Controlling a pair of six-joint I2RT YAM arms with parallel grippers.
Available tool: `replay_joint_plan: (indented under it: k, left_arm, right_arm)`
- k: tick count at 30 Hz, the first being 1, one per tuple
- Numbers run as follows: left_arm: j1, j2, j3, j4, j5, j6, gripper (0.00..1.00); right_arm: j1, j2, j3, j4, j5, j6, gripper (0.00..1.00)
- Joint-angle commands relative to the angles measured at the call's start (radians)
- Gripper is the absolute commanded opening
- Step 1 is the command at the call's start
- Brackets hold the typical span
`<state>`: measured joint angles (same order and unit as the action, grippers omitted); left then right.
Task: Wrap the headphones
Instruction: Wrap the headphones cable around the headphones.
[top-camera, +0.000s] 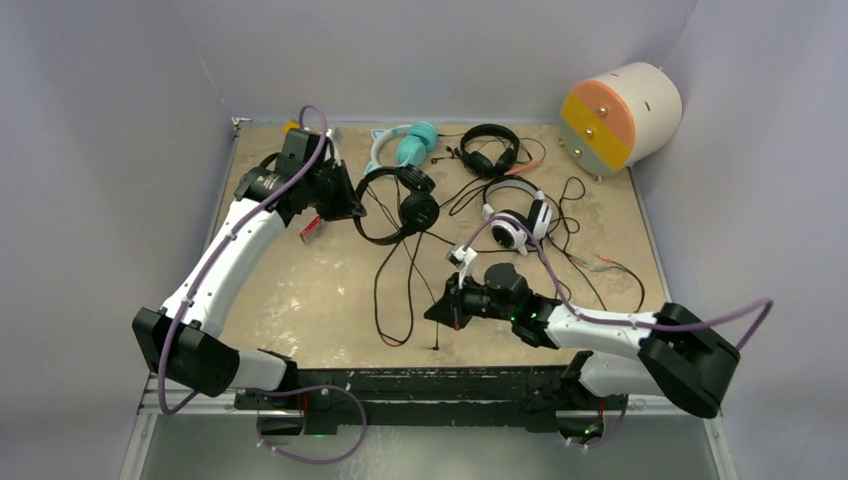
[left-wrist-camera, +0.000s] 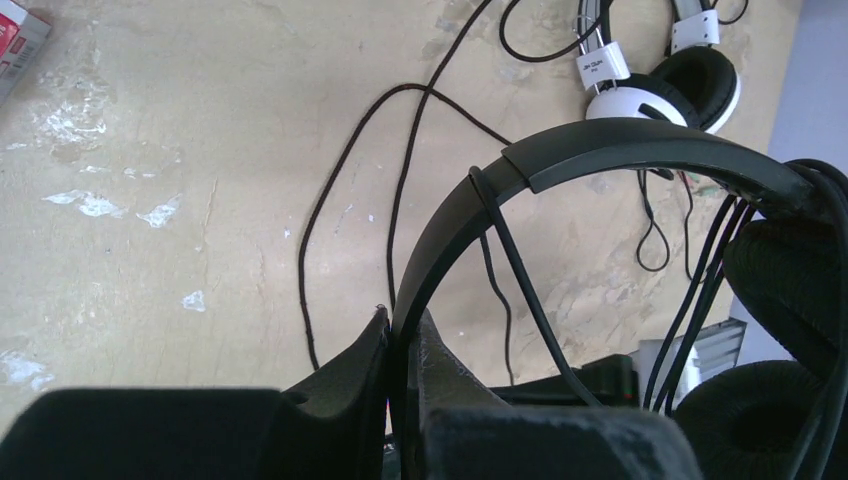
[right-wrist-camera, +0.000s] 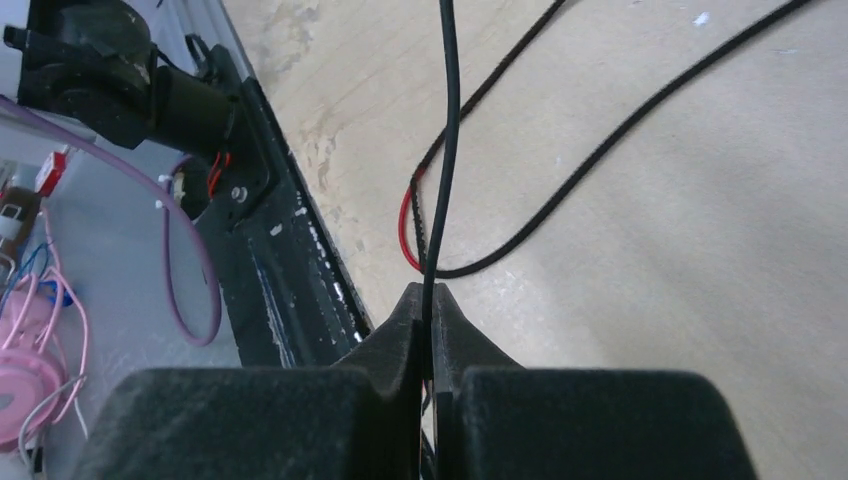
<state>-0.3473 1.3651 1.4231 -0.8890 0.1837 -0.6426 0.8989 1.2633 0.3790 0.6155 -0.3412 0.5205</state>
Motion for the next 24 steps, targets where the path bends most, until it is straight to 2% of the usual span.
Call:
replay_joint_plan:
  k: [1,5,7,10,14,17,20,24]
  left_arm:
    - [0.004,-0.003,0.027,0.035,0.017,0.061,0.00]
    - [0.004,-0.017,0.002,0.015,0.034,0.099,0.00]
    - [0.004,-0.036,-0.023,0.013,0.033,0.109,0.00]
    - [0.002,-0.062,-0.069,0.013,0.063,0.137,0.00]
    - [-0.006,-0.063,-0.125,-0.015,0.086,0.169,0.00]
    - [-0.032,-0.068,-0.158,-0.017,0.082,0.178,0.00]
    - [-0.101,-0.075,-0.174,-0.016,0.060,0.170,0.00]
    - [-0.236,-0.073,-0.181,-0.009,0.002,0.135,0.00]
  right_arm:
    - [0.001,-0.114,0.001,-0.202,0.121,-0.039,0.00]
    - [-0.026,-0.176,0.060,-0.415,0.332,-0.006,0.00]
    - [-0.091,-0.194,0.085,-0.469,0.353,0.001,0.00]
    - [-0.232,-0.190,0.127,-0.504,0.278,0.014,0.00]
    - [-0.298,-0.131,0.234,-0.540,0.264,-0.031,0.00]
    - [-0.369,-0.053,0.320,-0.537,0.184,-0.026,0.00]
    - [-0.440,0.041,0.406,-0.508,0.085,-0.011,0.00]
    - [-0.453,0.161,0.532,-0.513,0.039,-0.020,0.00]
